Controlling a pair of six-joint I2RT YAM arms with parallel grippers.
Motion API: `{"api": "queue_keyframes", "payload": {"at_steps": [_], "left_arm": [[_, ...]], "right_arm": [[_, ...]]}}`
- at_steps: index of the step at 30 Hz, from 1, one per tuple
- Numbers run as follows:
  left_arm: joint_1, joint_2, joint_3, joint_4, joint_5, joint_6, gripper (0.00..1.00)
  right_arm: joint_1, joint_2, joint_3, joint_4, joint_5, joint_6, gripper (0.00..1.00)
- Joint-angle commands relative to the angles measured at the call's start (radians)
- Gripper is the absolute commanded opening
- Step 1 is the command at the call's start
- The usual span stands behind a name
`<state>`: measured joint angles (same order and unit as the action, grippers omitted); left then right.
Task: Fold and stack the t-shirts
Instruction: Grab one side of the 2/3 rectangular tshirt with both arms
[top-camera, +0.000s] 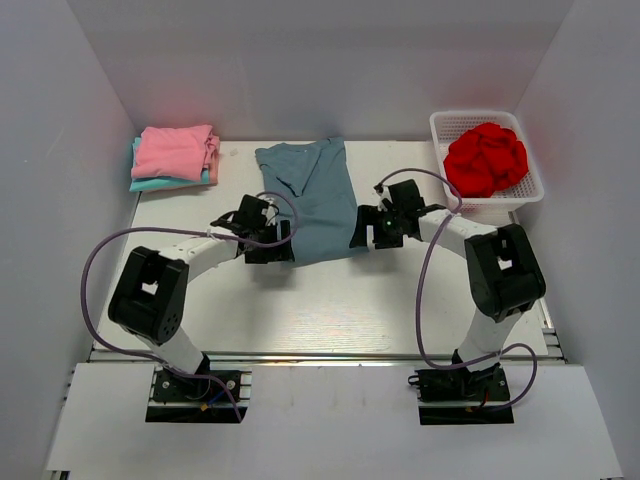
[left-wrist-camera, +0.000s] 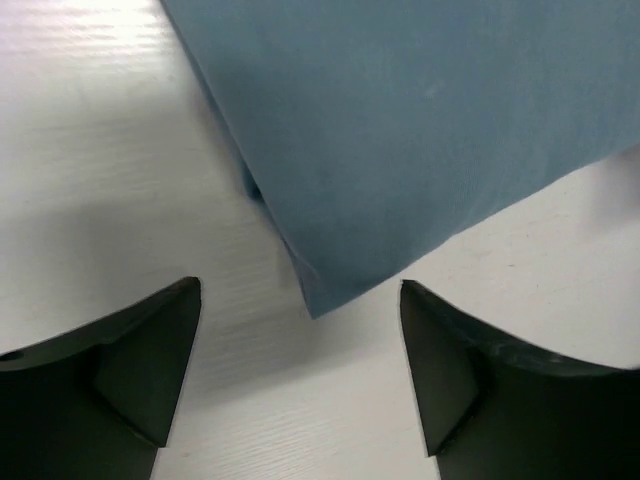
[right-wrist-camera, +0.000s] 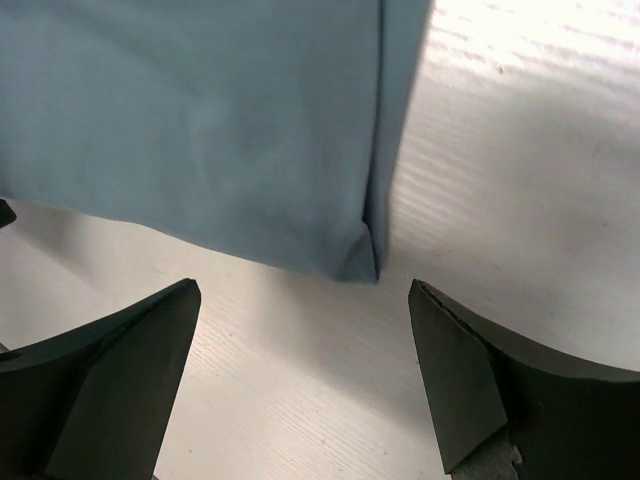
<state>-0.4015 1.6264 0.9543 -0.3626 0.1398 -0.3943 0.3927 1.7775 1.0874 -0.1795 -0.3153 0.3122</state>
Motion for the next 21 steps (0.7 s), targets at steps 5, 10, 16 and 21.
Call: {"api": "queue_keyframes", "payload": {"at_steps": [5,10,16,21], "left_arm": [[-0.033,0.035,-0.015,0.024,0.006,-0.009,0.70],[-0.033,0.026,-0.069,0.025,-0.022,-0.018,0.63],[-0.033,0.059,-0.065,0.065,-0.022,-0.028,0.60],[-0.033,0.084,-0.025,0.065,-0.052,-0.017,0.45]], "right_arm": [[-0.005,0.043,-0.011,0.029,0.019,0.051,0.84],[-0.005,0.065,-0.044,0.052,0.008,0.065,0.77],[-0.005,0.105,-0.049,0.089,0.005,0.065,0.67],[-0.006,0.100,-0.050,0.103,0.008,0.064,0.53]]}}
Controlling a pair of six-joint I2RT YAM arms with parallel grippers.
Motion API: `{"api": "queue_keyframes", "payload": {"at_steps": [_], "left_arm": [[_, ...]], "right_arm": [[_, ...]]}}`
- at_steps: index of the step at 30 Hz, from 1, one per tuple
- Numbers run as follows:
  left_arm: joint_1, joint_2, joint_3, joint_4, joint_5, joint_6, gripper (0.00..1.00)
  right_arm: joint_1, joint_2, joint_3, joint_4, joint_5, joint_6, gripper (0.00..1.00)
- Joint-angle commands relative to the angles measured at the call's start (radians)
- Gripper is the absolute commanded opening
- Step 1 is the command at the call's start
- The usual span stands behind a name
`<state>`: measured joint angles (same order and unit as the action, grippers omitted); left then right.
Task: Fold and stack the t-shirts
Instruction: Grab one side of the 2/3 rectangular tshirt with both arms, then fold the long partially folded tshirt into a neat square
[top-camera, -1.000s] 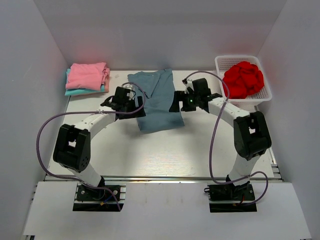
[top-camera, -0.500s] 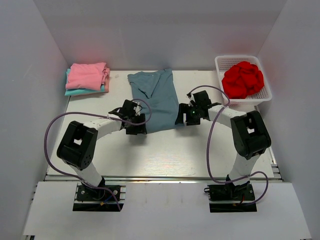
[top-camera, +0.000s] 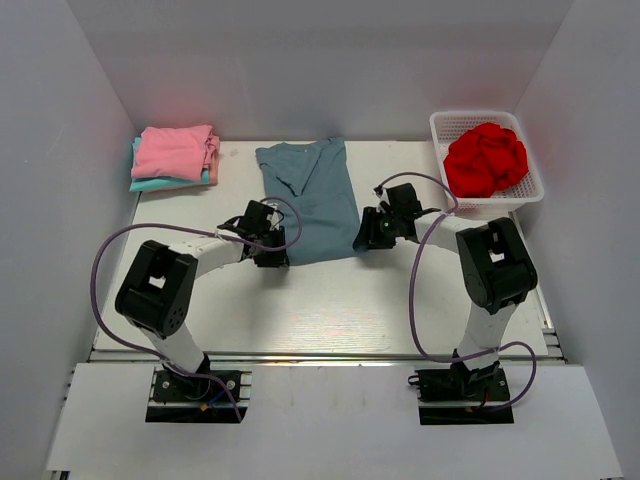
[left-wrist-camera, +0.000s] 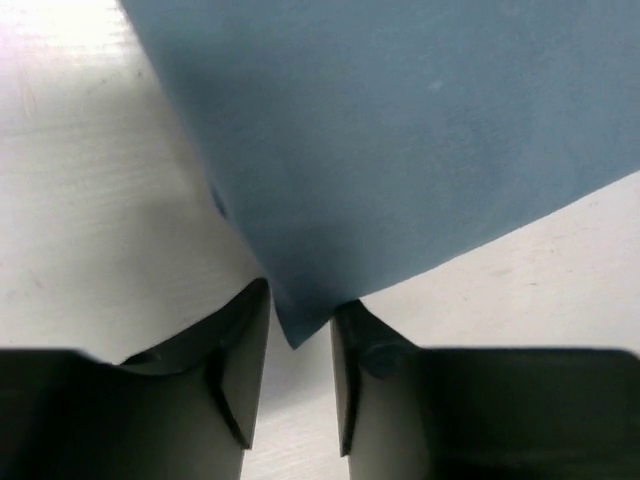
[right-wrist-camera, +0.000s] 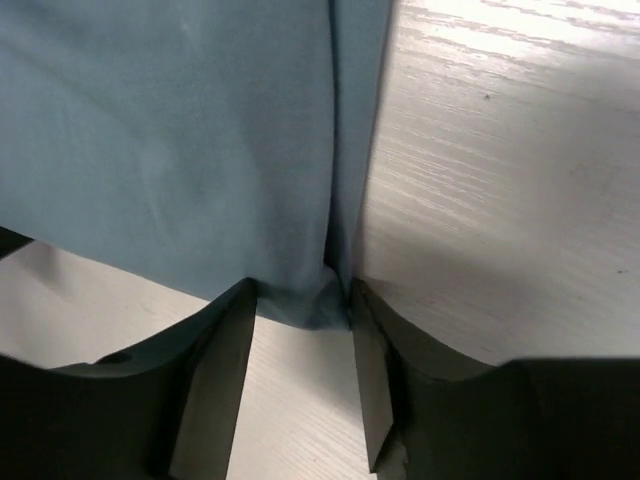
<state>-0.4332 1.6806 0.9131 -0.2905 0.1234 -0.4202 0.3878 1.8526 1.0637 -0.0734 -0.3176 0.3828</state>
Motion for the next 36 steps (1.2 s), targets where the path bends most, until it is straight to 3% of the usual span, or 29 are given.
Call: {"api": "queue_keyframes", "payload": {"at_steps": [1,3,4,5,8,9,16,25,33,36], "left_arm": [[-0.001,0.030,0.017,-0.007,-0.036,0.020,0.40],[-0.001,0.039,0.026,-0.007,-0.036,0.035,0.28],[-0.001,0.039,0.026,0.017,-0.019,0.053,0.11],[-0.001,0.039,0.026,0.017,-0.019,0.054,0.00],[-0.001,0.027,0.026,0.043,0.028,0.083,0.00],[-0.001,0.016,0.015,0.044,0.039,0.083,0.00],[-0.021,-0.220,-0.100,0.044,0.085,0.103,0.00],[-0.041,-0.602,-0.240,-0.025,0.311,0.017,0.00],[-0.050,-0.828,-0.223,-0.162,0.511,-0.029,0.00],[-0.050,-0.877,-0.179,-0.220,0.512,-0.029,0.00]], "right_arm": [[0.002,0.017,-0.025,-0.005,0.015,-0.007,0.48],[0.000,0.008,-0.028,-0.014,0.012,-0.012,0.35],[0.000,-0.004,-0.034,-0.017,0.002,-0.018,0.33],[0.002,-0.006,-0.037,-0.011,0.002,-0.030,0.31],[0.002,-0.013,-0.024,-0.025,-0.011,-0.048,0.12],[0.003,-0.018,-0.021,-0.029,-0.023,-0.050,0.00],[0.005,-0.160,-0.108,-0.051,-0.048,-0.075,0.00],[0.010,-0.587,-0.304,-0.186,-0.127,-0.065,0.00],[0.006,-0.883,-0.266,-0.388,-0.193,-0.068,0.00],[0.003,-0.935,-0.206,-0.434,-0.209,-0.070,0.00]]}}
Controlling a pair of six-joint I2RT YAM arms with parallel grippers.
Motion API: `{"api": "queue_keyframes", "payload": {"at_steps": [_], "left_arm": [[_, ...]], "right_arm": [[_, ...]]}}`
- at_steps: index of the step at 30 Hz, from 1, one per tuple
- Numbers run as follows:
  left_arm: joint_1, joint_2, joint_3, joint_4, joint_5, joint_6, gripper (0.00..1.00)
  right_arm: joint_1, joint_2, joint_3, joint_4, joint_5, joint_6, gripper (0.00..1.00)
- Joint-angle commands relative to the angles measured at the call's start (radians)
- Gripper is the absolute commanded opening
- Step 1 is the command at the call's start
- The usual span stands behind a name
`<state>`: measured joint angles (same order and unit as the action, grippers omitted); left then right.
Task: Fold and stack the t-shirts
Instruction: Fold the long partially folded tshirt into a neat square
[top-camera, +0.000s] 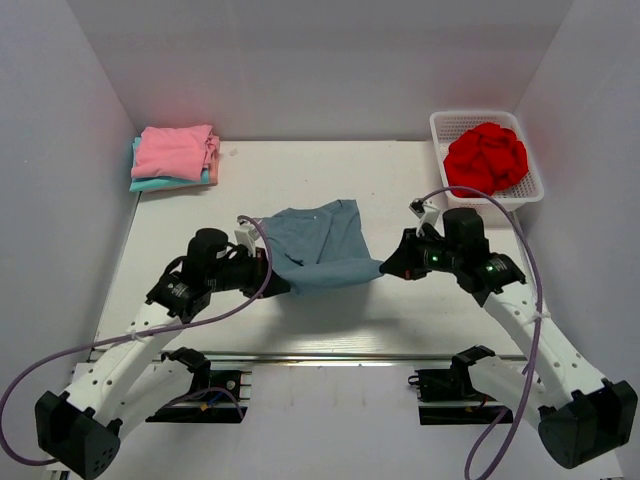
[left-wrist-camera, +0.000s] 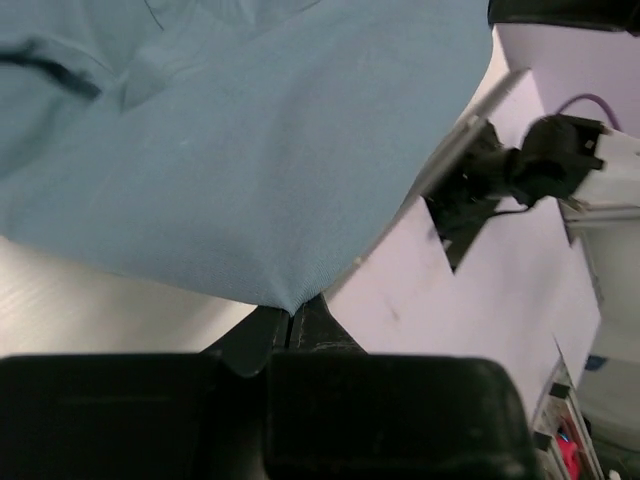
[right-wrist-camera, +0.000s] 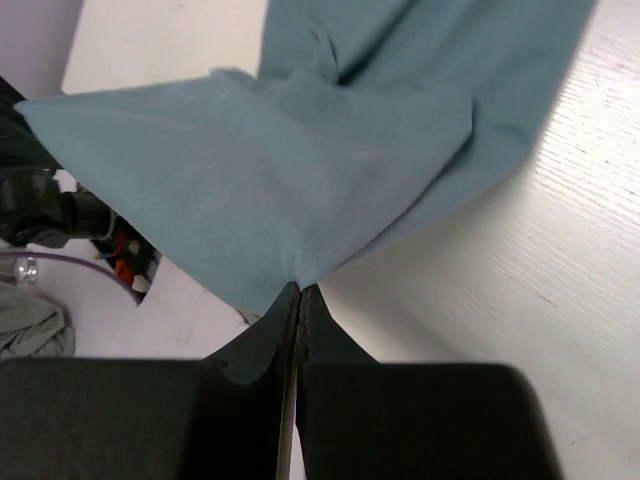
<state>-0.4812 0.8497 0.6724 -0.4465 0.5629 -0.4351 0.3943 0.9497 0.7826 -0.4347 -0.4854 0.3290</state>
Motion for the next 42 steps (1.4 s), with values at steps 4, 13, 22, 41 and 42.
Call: {"api": "queue_keyframes", "payload": {"at_steps": [4,13,22,41,42], "left_arm": [[-0.002,-0.060,0.105,-0.086,0.049,-0.014,0.00],[0.020,0.095,0.159,-0.005,-0.026,-0.033,0.00],[0.049,0.195,0.214,-0.004,-0.213,-0.088,0.00],[0.225,0.497,0.297,0.077,-0.382,-0.123,0.00],[0.225,0.512,0.306,0.086,-0.382,-0.132,0.00]], "right_arm": [[-0.005,-0.051,0.135,-0.073,-0.056,-0.022,0.00],[-0.009,0.081,0.224,0.004,0.025,0.014,0.00],[-0.020,0.260,0.325,0.093,0.067,0.053,0.00],[-0.063,0.753,0.664,0.125,0.042,0.054,0.00],[-0.064,0.773,0.681,0.123,0.057,0.056,0.00]]}}
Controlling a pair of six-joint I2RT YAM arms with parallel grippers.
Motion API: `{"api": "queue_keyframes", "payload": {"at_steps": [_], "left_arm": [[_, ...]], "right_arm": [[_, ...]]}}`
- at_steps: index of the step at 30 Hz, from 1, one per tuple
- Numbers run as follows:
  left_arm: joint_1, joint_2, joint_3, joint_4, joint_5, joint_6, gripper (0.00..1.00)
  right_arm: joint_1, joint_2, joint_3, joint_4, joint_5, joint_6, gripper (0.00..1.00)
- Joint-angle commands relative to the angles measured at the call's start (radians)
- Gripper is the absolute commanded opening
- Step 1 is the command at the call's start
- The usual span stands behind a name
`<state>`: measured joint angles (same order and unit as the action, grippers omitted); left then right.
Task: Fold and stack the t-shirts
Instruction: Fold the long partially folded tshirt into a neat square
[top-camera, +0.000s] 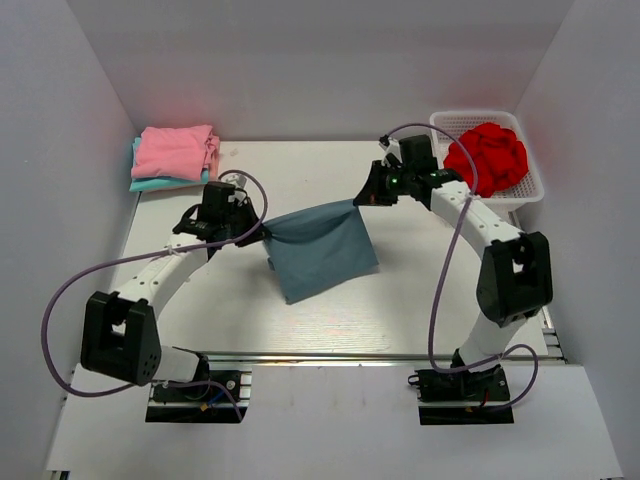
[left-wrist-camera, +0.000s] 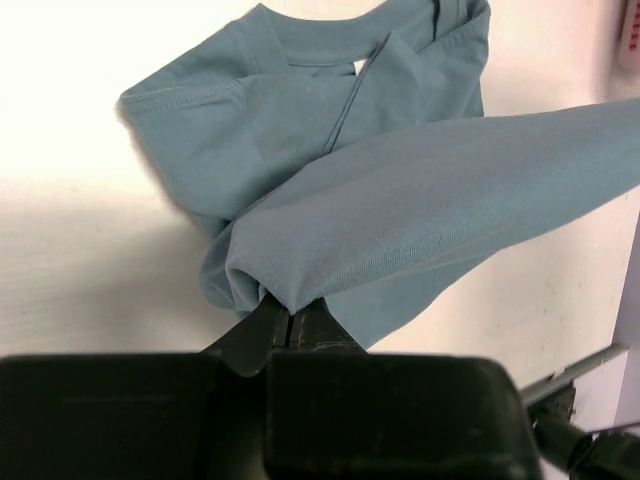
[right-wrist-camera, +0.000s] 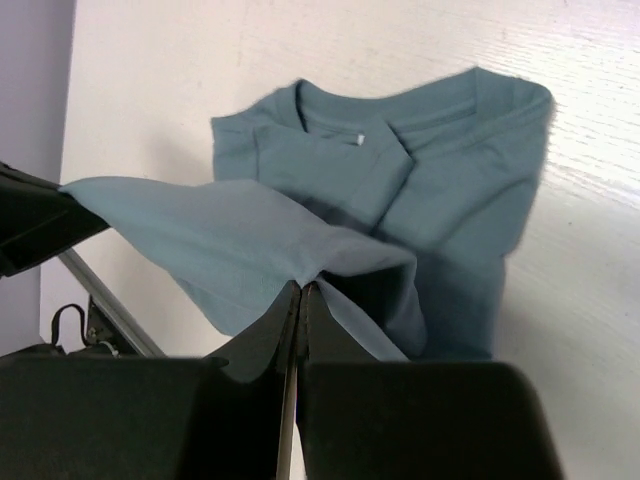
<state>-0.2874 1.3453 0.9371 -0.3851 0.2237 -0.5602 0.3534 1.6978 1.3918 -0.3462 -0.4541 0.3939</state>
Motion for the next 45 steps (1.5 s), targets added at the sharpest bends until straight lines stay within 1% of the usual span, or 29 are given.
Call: {"api": "queue_keyframes", "payload": {"at_steps": [1,3,5,6,7,8,9,10,11,12,13,14,15,17,18,19,21,24,25,27,28,31,32,34,36,38,40,41,45], "left_arm": [[0.046,0.050,0.054,0.025,-0.043,-0.007,0.00],[0.060,0.093,0.074,0.026,-0.043,-0.007,0.01],[0.080,0.162,0.115,0.012,-0.043,-0.007,0.20],[0.080,0.182,0.138,0.003,-0.078,-0.007,0.52],[0.091,0.198,0.138,0.003,-0.099,-0.007,0.62],[0.103,0.212,0.155,0.003,-0.113,-0.007,0.75],[0.117,0.233,0.179,0.003,-0.154,-0.007,0.99],[0.117,0.244,0.196,0.003,-0.165,-0.007,0.99],[0.128,0.244,0.210,0.003,-0.165,-0.007,0.99],[0.128,0.259,0.232,0.003,-0.197,-0.007,0.99],[0.128,0.259,0.232,0.003,-0.198,0.005,0.99],[0.128,0.259,0.220,0.012,-0.157,0.017,0.99],[0.128,0.247,0.204,0.044,-0.137,0.017,0.99],[0.105,0.206,0.139,0.101,-0.083,0.031,0.99],[0.105,0.206,0.138,0.101,-0.083,0.045,0.99],[0.105,0.206,0.129,0.112,-0.067,0.055,0.99],[0.105,0.195,0.108,0.126,-0.006,0.066,0.99],[0.096,0.204,0.065,0.149,0.023,0.066,0.99],[0.096,0.213,0.046,0.163,0.052,0.056,0.99],[0.086,0.227,0.034,0.184,0.094,0.056,0.91],[0.077,0.236,0.025,0.222,0.155,0.045,0.77],[0.068,0.212,0.014,0.307,0.270,0.020,0.62],[0.068,0.197,0.014,0.316,0.285,0.020,0.62],[0.057,0.163,0.061,0.280,0.286,0.032,0.63],[0.057,0.105,0.074,0.256,0.276,0.033,0.70],[0.057,0.080,0.063,0.340,0.290,0.033,0.78],[0.048,0.106,0.052,0.354,0.290,0.022,0.85],[0.048,0.129,0.066,0.364,0.304,0.034,0.94],[0.048,0.261,0.089,0.454,0.394,0.069,0.99]], "right_arm": [[-0.021,0.083,0.111,0.038,0.031,-0.010,0.00],[-0.024,0.147,0.142,0.032,0.044,-0.003,0.00],[-0.024,0.241,0.225,0.030,0.048,-0.001,0.00],[-0.024,0.291,0.274,0.032,0.043,-0.016,0.01],[-0.024,0.312,0.314,0.077,0.031,-0.030,0.12],[-0.021,0.357,0.344,0.102,0.017,-0.042,0.15],[-0.021,0.406,0.387,0.160,-0.006,-0.081,0.24],[-0.024,0.465,0.423,0.161,-0.061,-0.095,0.35],[-0.024,0.496,0.514,0.136,-0.096,-0.133,0.46],[-0.025,0.523,0.559,0.075,-0.112,-0.147,0.71],[-0.024,0.574,0.661,0.034,-0.113,-0.179,0.85],[-0.016,0.576,0.674,-0.041,-0.110,-0.220,0.90],[-0.014,0.571,0.668,-0.046,-0.074,-0.228,0.90],[-0.019,0.438,0.511,0.024,-0.061,-0.219,0.90],[-0.019,0.409,0.510,0.024,-0.054,-0.207,0.90],[-0.018,0.378,0.369,0.048,-0.049,-0.205,0.90],[-0.014,0.298,0.253,0.108,-0.022,-0.205,0.90],[-0.008,0.206,0.121,0.151,-0.064,-0.175,0.90],[-0.008,0.194,0.098,0.177,-0.136,-0.171,0.90],[-0.004,0.152,0.024,0.228,-0.172,-0.155,0.90],[-0.002,0.137,0.007,0.242,-0.188,-0.145,0.90],[0.007,0.149,-0.011,0.239,-0.199,-0.133,0.90],[0.010,0.155,-0.010,0.234,-0.196,-0.132,0.90],[0.012,0.158,-0.010,0.236,-0.201,-0.132,0.90],[0.013,0.155,-0.016,0.259,-0.216,-0.125,0.90],[0.016,0.167,-0.017,0.291,-0.242,-0.113,0.90],[0.022,0.184,-0.008,0.335,-0.259,-0.087,0.90],[0.022,0.207,-0.001,0.364,-0.285,-0.076,0.90],[0.029,0.307,0.088,0.401,-0.302,-0.033,0.90]]}}
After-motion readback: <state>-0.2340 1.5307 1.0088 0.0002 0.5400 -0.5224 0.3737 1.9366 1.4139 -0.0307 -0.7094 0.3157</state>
